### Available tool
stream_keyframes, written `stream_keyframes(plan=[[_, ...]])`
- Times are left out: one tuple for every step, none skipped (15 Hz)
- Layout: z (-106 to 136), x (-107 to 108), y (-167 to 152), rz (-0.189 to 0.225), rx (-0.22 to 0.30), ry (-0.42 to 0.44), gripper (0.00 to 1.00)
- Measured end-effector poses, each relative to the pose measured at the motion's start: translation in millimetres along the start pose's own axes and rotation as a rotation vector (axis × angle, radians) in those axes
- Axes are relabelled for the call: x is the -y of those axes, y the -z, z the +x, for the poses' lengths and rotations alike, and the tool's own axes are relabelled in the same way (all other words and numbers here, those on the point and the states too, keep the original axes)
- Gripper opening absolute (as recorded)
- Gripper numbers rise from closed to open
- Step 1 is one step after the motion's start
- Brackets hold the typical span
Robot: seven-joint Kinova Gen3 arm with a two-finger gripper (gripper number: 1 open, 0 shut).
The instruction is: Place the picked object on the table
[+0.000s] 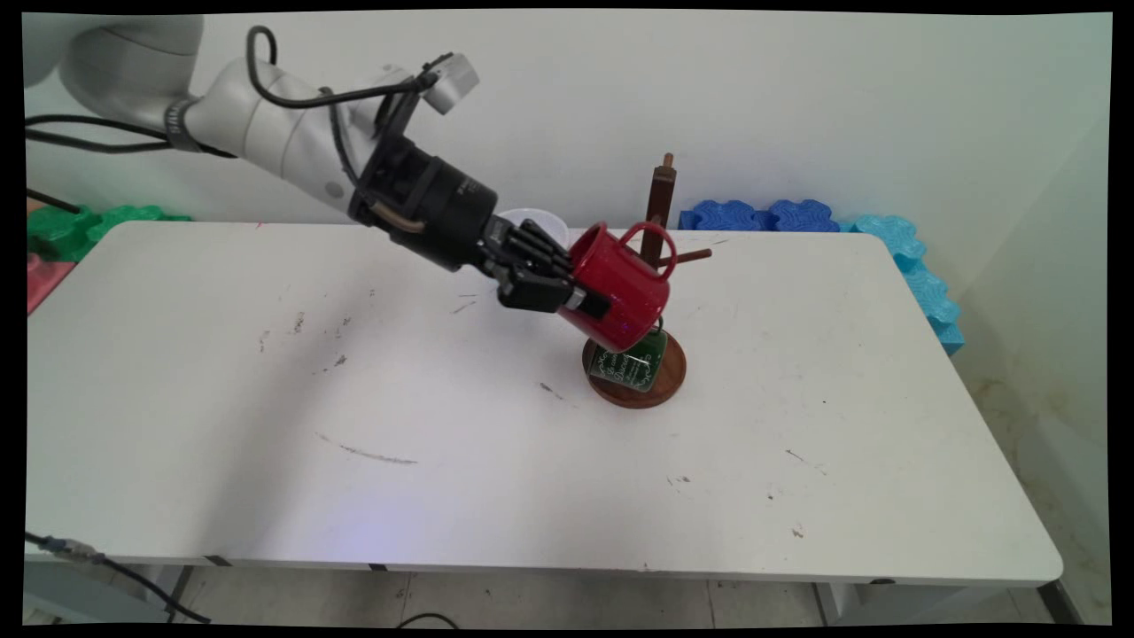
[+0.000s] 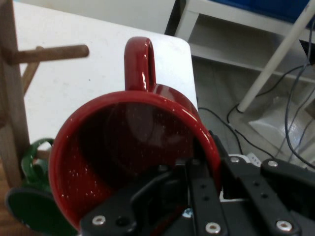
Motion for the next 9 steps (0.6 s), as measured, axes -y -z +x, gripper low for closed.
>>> stream_keyframes(plan=[[-2,-1,3,0.000,0.005,-0.003,0.00],[-3,-2,5,-0.001,0.009,-0.005,0.00],[-5,-3,9,-0.001,0.016,-0.010,0.00],[-7,-5,12,-0.002,0.022,-0.013,0.00],[-8,-6,16,-0.003,0.028,-0.017,0.00],[-10,-7,19,-0.003,0.034,-0.021,0.00],[-12,-8,23,-0.003,0.041,-0.025,0.00],[-14,-9,25,-0.002,0.046,-0.028,0.00],[-17,-10,30,0.001,0.055,-0.032,0.00]])
